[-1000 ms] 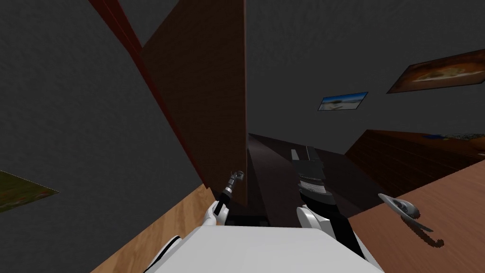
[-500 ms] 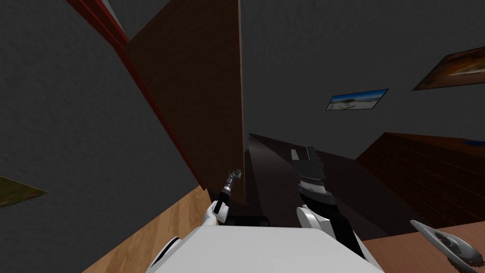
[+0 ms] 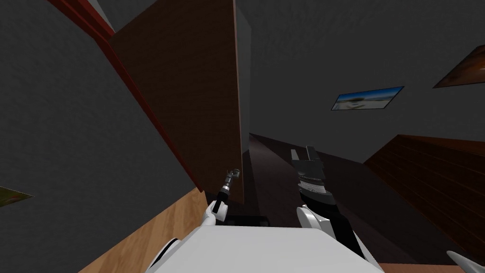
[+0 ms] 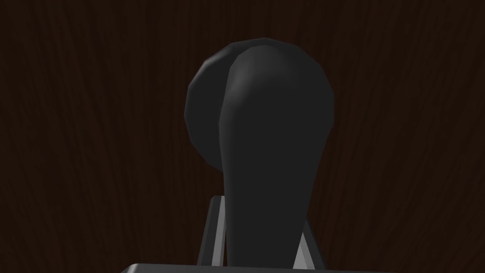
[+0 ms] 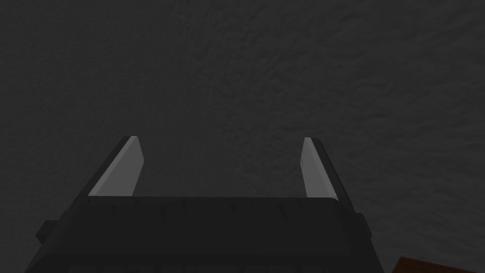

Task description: Push the door open

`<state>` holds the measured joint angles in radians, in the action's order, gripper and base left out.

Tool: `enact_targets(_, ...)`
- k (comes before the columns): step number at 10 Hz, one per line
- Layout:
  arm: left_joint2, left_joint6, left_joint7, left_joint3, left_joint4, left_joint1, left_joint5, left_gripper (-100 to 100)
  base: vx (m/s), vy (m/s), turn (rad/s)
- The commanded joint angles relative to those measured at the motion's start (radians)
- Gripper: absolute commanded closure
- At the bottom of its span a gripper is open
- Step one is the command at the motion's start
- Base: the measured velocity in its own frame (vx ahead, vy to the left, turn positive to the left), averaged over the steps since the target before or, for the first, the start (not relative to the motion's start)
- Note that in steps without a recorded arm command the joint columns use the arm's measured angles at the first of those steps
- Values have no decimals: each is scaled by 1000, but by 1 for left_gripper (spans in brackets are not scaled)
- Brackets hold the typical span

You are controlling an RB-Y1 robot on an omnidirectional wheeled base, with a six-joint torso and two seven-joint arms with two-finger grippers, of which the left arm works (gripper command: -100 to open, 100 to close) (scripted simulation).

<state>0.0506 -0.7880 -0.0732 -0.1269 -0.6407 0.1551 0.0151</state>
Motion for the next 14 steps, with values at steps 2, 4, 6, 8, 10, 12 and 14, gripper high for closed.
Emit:
enact_targets(2, 7, -3, 10, 23, 8, 5, -12, 100, 127, -96, 46)
enact_targets(4, 8, -3, 13, 28, 9, 6, -15, 100, 118, -88, 35)
enact_targets(6, 9, -3, 24, 52, 11, 7, -27, 100, 147, -116, 51)
enact_targets(8, 7, -3, 34, 76, 14, 8, -39, 100, 174, -118, 62)
enact_targets(10, 1, -3, 43, 96, 16, 9, -49, 100, 166, -108, 62)
enact_targets(12, 5, -8, 42, 101, 29, 10, -52, 100, 120, -61, 33)
enact_targets(14, 15, -9, 52, 126, 28, 12, -66, 100, 162, -79, 53)
